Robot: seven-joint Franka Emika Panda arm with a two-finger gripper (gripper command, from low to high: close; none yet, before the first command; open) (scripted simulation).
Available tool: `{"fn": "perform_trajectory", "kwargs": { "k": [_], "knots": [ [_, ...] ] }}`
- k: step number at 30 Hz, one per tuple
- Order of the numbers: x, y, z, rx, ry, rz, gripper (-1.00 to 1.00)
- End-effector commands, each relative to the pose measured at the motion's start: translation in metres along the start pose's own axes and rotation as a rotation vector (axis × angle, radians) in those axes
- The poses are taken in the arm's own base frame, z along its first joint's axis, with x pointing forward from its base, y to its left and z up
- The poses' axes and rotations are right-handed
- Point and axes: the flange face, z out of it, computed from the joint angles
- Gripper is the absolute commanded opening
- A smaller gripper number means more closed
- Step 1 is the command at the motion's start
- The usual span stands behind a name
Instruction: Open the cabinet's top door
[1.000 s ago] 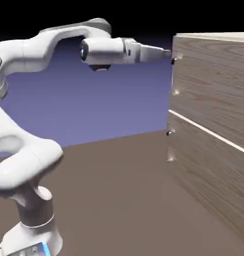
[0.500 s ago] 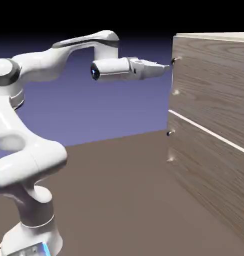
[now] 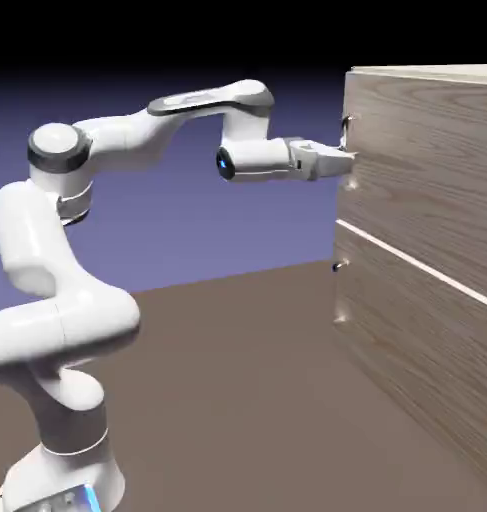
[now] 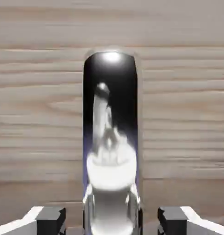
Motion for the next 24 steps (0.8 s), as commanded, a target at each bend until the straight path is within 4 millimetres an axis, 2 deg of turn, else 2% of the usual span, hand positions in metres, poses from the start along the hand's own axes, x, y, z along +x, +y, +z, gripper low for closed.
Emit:
{"fn": "perform_trajectory", "kwargs": {
  "k": [1,7,18,24],
  "knots": [
    [0.001,0.002,-0.008,0.010,-0.010,0.000,-1.00],
    [0.012,0.012,-0.051,0.071,-0.072,0.001,-1.00],
    [0.031,0.031,-0.106,0.153,-0.154,0.000,-1.00],
    [0.047,0.048,-0.146,0.215,-0.215,0.000,-1.00]
  ]
}}
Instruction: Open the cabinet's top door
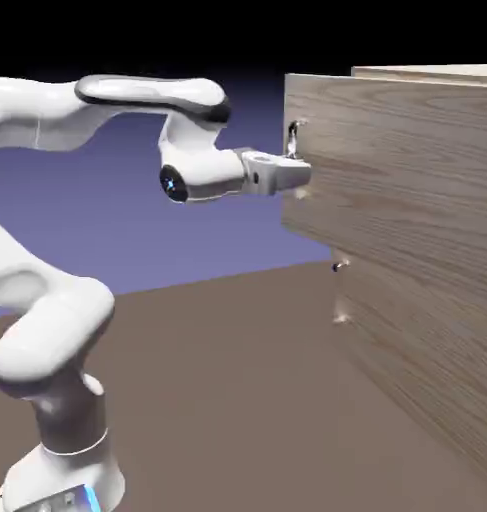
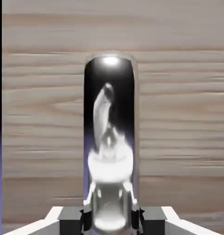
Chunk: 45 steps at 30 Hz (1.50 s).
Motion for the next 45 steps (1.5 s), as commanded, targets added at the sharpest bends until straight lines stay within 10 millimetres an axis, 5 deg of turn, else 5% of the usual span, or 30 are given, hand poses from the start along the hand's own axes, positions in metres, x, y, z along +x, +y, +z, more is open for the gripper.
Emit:
{"fn": "perform_trajectory", "kwargs": {
  "k": [1,15,32,45],
  "knots": [
    [0.002,0.002,-0.008,0.011,-0.011,0.000,-1.00],
    [0.037,0.037,-0.121,0.176,-0.177,0.001,-1.00],
    [0.083,0.083,-0.209,0.323,-0.324,0.001,-1.00],
    [0.136,0.136,-0.278,0.460,-0.460,0.001,-1.00]
  ]
}}
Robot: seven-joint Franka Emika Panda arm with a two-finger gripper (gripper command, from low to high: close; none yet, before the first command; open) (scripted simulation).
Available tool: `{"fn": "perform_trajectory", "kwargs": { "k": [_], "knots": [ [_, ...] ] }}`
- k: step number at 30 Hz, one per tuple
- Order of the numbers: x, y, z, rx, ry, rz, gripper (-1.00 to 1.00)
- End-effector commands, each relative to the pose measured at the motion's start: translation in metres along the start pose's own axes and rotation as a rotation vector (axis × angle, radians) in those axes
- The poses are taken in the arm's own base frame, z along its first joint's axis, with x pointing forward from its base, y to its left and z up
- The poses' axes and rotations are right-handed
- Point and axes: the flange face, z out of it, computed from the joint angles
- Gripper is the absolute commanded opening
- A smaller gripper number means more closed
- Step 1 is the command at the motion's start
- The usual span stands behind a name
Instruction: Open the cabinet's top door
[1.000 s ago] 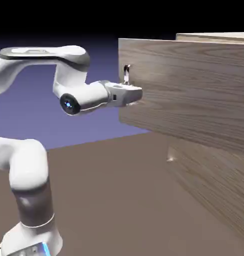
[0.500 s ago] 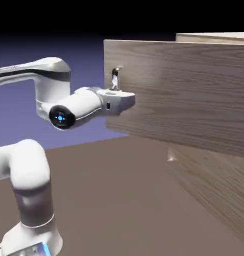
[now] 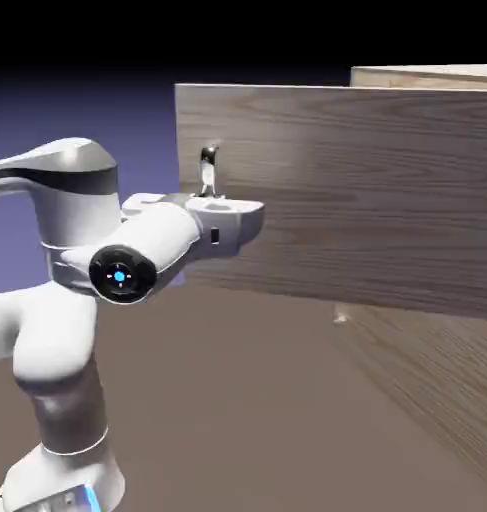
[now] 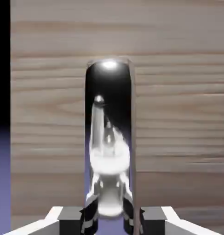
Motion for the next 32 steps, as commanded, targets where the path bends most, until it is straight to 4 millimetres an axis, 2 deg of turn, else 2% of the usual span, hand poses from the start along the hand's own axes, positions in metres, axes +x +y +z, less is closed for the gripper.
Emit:
{"fn": "perform_trajectory", "kwargs": {
  "k": [1,9,16,25,32],
  "knots": [
    [0.002,0.002,-0.010,0.012,-0.012,0.000,-1.00],
    [0.026,0.026,-0.093,0.133,-0.133,0.000,-1.00],
    [0.052,0.052,-0.155,0.229,-0.230,0.000,-1.00],
    [0.088,0.088,-0.217,0.337,-0.337,0.000,-1.00],
    [0.113,0.113,-0.252,0.404,-0.404,0.000,-1.00]
  ]
}}
